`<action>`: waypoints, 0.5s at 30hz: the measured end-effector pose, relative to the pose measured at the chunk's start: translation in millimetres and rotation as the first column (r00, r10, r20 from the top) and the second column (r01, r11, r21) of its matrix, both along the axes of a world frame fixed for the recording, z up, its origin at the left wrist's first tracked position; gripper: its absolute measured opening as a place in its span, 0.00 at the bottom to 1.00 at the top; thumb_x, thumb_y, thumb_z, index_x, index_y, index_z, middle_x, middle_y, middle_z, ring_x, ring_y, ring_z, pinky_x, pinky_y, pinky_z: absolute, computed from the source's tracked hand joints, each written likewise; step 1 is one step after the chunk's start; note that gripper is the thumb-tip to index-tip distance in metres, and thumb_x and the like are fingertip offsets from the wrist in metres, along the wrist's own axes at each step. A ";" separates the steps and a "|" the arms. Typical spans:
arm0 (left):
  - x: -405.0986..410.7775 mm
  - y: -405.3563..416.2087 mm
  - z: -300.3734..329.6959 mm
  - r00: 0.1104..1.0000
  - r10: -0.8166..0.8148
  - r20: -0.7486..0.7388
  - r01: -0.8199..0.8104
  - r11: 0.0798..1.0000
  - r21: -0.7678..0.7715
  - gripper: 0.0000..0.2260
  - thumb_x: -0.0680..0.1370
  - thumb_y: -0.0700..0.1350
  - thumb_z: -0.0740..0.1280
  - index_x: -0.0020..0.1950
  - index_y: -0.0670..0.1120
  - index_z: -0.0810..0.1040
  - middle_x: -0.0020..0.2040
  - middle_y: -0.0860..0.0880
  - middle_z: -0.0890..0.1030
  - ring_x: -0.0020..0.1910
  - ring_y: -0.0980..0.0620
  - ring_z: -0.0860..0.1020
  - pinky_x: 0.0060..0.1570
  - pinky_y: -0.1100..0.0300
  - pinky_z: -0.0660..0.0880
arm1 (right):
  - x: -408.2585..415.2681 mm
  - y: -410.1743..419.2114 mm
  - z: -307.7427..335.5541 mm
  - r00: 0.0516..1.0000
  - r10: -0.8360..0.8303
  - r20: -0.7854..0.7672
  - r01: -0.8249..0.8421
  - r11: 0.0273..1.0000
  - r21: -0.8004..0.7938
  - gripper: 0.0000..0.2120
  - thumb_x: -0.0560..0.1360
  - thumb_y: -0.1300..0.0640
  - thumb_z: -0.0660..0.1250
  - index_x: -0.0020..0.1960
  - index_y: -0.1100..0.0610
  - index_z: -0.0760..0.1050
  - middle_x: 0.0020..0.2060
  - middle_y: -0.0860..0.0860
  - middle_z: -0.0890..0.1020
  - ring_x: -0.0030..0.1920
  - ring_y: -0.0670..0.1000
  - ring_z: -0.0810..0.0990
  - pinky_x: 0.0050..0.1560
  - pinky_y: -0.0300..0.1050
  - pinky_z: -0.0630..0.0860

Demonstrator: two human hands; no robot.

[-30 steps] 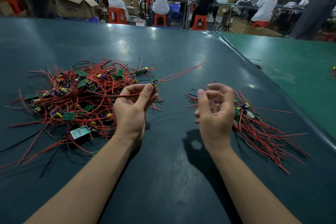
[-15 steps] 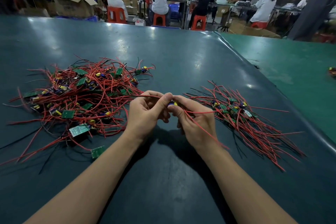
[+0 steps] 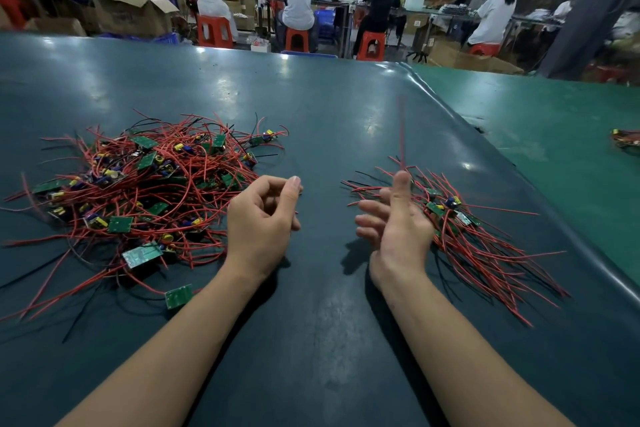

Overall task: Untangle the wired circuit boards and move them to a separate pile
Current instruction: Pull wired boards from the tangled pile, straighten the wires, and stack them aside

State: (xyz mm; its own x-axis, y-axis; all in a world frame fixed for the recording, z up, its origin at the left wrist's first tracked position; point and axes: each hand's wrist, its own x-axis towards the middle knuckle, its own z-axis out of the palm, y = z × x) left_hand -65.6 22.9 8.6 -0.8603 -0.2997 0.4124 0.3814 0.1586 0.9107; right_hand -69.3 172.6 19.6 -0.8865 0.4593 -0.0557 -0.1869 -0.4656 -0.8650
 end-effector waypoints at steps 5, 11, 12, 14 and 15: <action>3.1 -2.0 -2.7 0.986 0.132 -0.104 -0.157 0.948 -0.277 0.09 0.79 0.47 0.69 0.39 0.47 0.79 0.26 0.51 0.76 0.25 0.52 0.76 0.28 0.59 0.72 | -3.1 10.7 -1.2 0.994 0.032 0.108 -0.006 0.972 -0.235 0.17 0.80 0.45 0.63 0.44 0.59 0.76 0.26 0.51 0.82 0.21 0.46 0.76 0.20 0.33 0.69; -0.8 -18.3 -4.1 0.866 0.443 -0.233 -0.479 0.597 -0.644 0.08 0.75 0.49 0.69 0.51 0.47 0.81 0.47 0.48 0.81 0.50 0.44 0.73 0.48 0.51 0.69 | -3.1 6.3 -1.0 0.994 0.095 0.057 -0.091 0.993 -0.070 0.16 0.82 0.51 0.60 0.41 0.59 0.76 0.23 0.49 0.76 0.19 0.47 0.70 0.19 0.34 0.62; -2.8 -23.1 -5.8 0.853 0.503 -0.140 -0.433 0.534 -0.726 0.12 0.75 0.50 0.70 0.55 0.47 0.80 0.53 0.45 0.79 0.55 0.42 0.72 0.52 0.49 0.67 | -2.6 4.1 -2.0 0.992 0.118 0.041 -0.117 0.993 -0.018 0.16 0.82 0.51 0.60 0.41 0.59 0.77 0.23 0.50 0.75 0.19 0.47 0.68 0.19 0.34 0.61; -4.1 -30.2 -6.6 0.820 0.571 0.030 -0.296 0.469 -0.832 0.16 0.75 0.51 0.69 0.60 0.47 0.79 0.58 0.43 0.77 0.59 0.40 0.70 0.56 0.48 0.66 | -1.6 1.5 -4.1 0.987 0.159 0.010 -0.159 0.986 0.054 0.16 0.82 0.51 0.61 0.40 0.59 0.77 0.24 0.51 0.75 0.18 0.48 0.67 0.20 0.34 0.61; -4.2 -32.0 -6.7 0.818 0.572 0.066 -0.253 0.459 -0.851 0.15 0.75 0.50 0.68 0.60 0.46 0.79 0.58 0.43 0.77 0.58 0.40 0.72 0.57 0.48 0.66 | -1.3 1.2 -4.8 0.986 0.165 -0.001 -0.164 0.983 0.083 0.16 0.82 0.52 0.61 0.40 0.59 0.78 0.24 0.51 0.75 0.18 0.48 0.67 0.20 0.34 0.60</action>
State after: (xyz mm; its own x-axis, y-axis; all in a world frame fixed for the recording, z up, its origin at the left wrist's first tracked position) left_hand -69.8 -9.1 1.9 -0.8408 -0.3495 0.4134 -0.1992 0.9098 0.3640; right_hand -70.7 173.8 14.7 -0.9505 0.3102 -0.0162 -0.1208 -0.4174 -0.9007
